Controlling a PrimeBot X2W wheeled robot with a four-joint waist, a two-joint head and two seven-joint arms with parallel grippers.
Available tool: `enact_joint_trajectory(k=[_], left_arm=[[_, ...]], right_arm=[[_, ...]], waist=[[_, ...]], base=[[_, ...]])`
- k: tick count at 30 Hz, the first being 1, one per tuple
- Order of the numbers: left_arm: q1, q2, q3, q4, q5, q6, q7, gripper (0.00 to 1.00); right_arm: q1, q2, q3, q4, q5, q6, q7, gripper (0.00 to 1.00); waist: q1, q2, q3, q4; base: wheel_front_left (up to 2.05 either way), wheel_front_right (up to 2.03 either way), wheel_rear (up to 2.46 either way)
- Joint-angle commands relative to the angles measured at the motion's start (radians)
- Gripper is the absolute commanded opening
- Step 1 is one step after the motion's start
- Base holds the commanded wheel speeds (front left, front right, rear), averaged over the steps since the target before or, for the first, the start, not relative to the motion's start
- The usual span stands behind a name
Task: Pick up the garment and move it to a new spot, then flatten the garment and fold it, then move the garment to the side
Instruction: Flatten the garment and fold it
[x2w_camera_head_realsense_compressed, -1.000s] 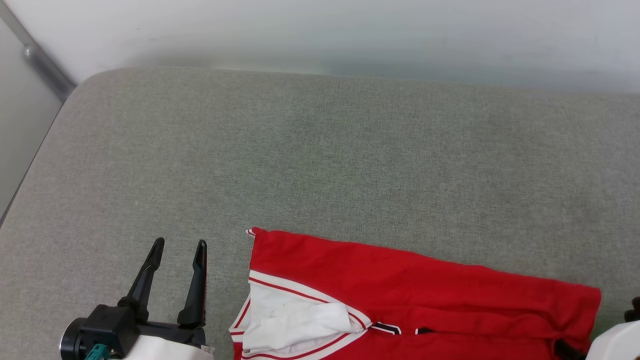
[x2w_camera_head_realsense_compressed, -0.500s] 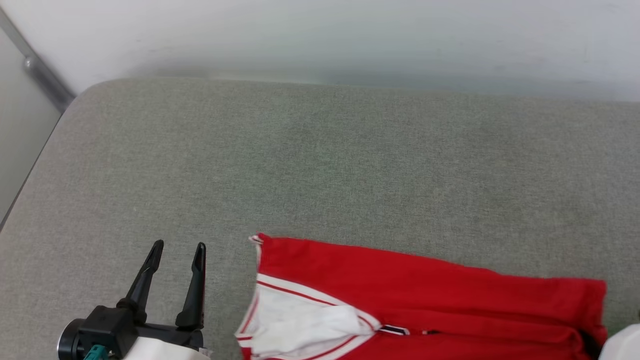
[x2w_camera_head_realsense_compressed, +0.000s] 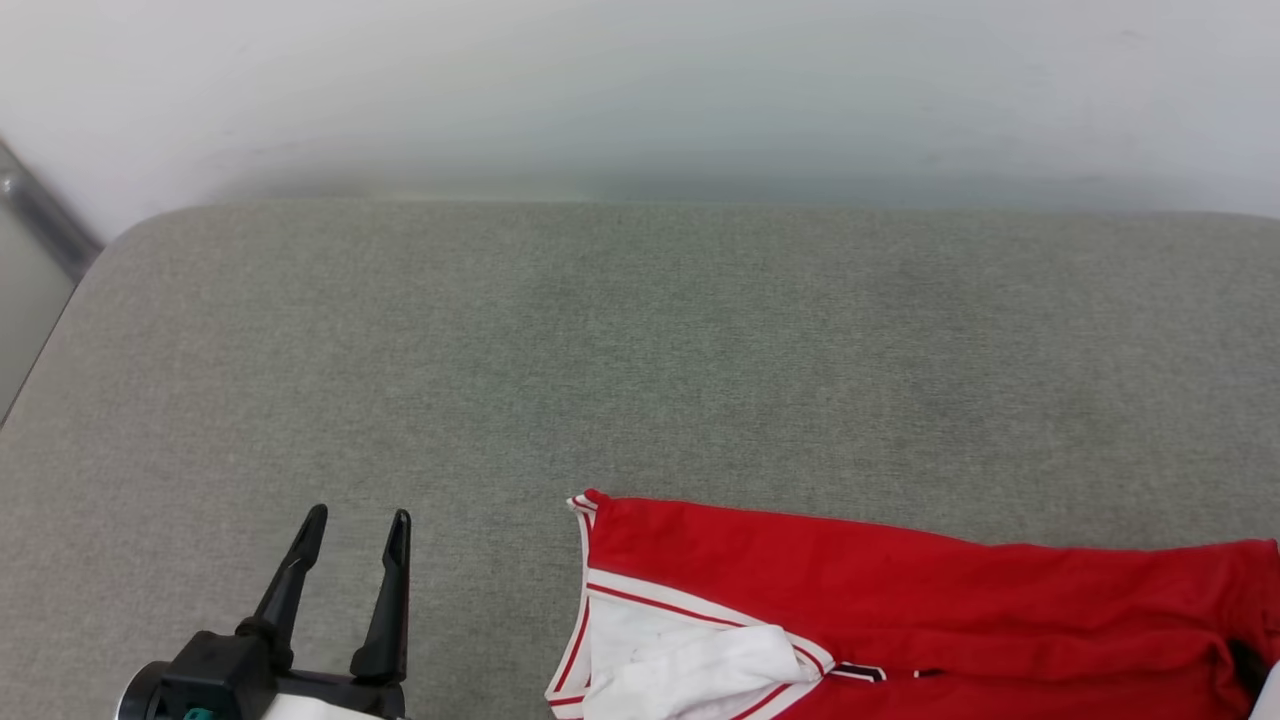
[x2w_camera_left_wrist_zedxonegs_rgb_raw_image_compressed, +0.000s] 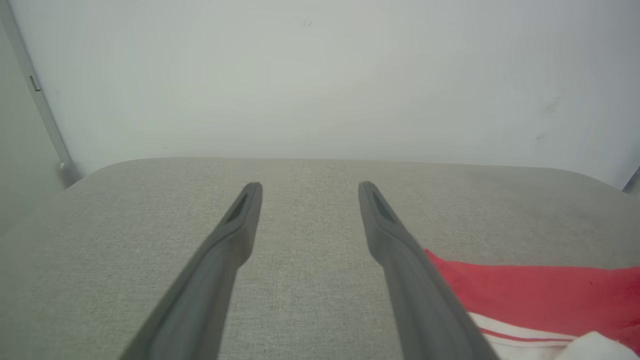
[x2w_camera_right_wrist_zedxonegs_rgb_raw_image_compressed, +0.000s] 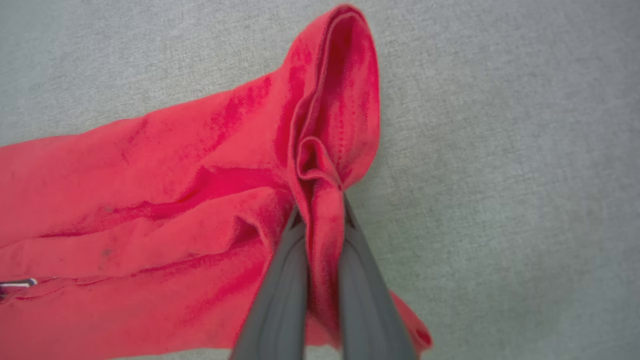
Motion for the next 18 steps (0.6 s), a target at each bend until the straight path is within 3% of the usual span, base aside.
enact_joint_trajectory(k=[1, 10, 18], left_arm=[[0.01, 0.006, -0.004, 0.005, 0.003, -0.001, -0.004, 1.0], [0.011, -0.004, -0.004, 0.018, 0.008, -0.001, -0.004, 1.0], [0.02, -0.023, 0.017, 0.039, 0.017, -0.001, -0.004, 1.0]], right_arm=[[0.009, 0.004, 0.01, -0.028, 0.011, -0.001, 0.008, 0.0], [0.101, 0.052, 0.115, -0.27, 0.065, -0.001, 0.142, 0.0], [0.158, 0.17, 0.236, -0.435, 0.168, -0.001, 0.276, 0.0]], waist=[[-0.0001, 0.0, -0.01, -0.012], [-0.0001, 0.0, -0.032, -0.019], [-0.0001, 0.0, -0.039, 0.02]], base=[[0.0, 0.0, 0.0], [0.0, 0.0, 0.0], [0.0, 0.0, 0.0]])
